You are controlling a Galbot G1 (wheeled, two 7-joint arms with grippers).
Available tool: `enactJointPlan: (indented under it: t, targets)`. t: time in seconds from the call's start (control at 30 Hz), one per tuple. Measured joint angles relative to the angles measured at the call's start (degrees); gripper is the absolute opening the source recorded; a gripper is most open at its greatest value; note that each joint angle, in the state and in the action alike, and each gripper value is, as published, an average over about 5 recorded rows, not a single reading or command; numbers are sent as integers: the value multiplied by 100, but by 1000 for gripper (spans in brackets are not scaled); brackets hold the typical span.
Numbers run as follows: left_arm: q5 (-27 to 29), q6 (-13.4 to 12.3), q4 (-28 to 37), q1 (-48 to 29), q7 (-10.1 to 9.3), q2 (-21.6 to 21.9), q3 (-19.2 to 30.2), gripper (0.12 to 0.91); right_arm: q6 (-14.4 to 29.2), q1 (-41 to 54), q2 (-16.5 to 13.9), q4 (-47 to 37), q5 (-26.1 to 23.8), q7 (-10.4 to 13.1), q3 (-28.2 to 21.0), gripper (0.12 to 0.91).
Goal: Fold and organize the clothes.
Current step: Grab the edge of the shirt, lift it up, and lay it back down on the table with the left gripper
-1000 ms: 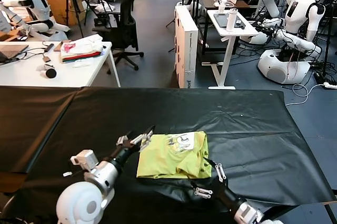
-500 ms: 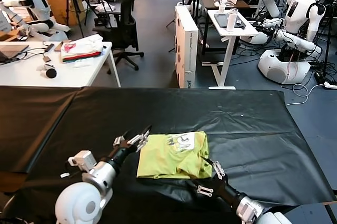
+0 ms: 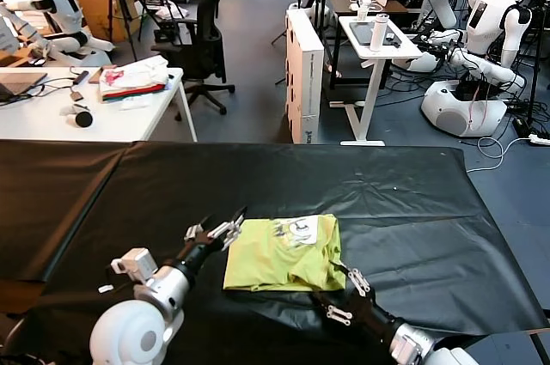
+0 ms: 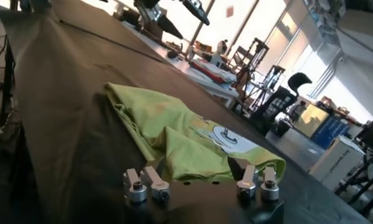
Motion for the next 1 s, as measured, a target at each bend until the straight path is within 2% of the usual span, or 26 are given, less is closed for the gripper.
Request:
enactJointPlan:
  t: [0.07,0.23,0.33,0.7,0.83,0.93,1.0]
  targets:
    - [0,-1,-1,-5,0,1,-8,907,16,-5,1,-17,-7,0,0,579]
    - [-3,-4,-1,-17,1,5,-22,907,52,-45,10,-48,-15,5,18,276]
    - [-4,-5,1,-20,1,5,-30,907,71,-94,11,-61,-8,22,67,157]
    - [-4,-28,89,-55,11,11,-50,907,109,-184,-46,-183,87,92,306,139]
    - [8,-56,134,-53,47,52,-85,907,339,-180,-42,-251,365,74,380,152]
    - [105,-152,181,-31,141,96,-106,907,727,-235,-10,-283,740,-92,434,263]
    - [238,-280,230,-8,206,128,-107,907,970,-311,22,-276,997,-174,505,393]
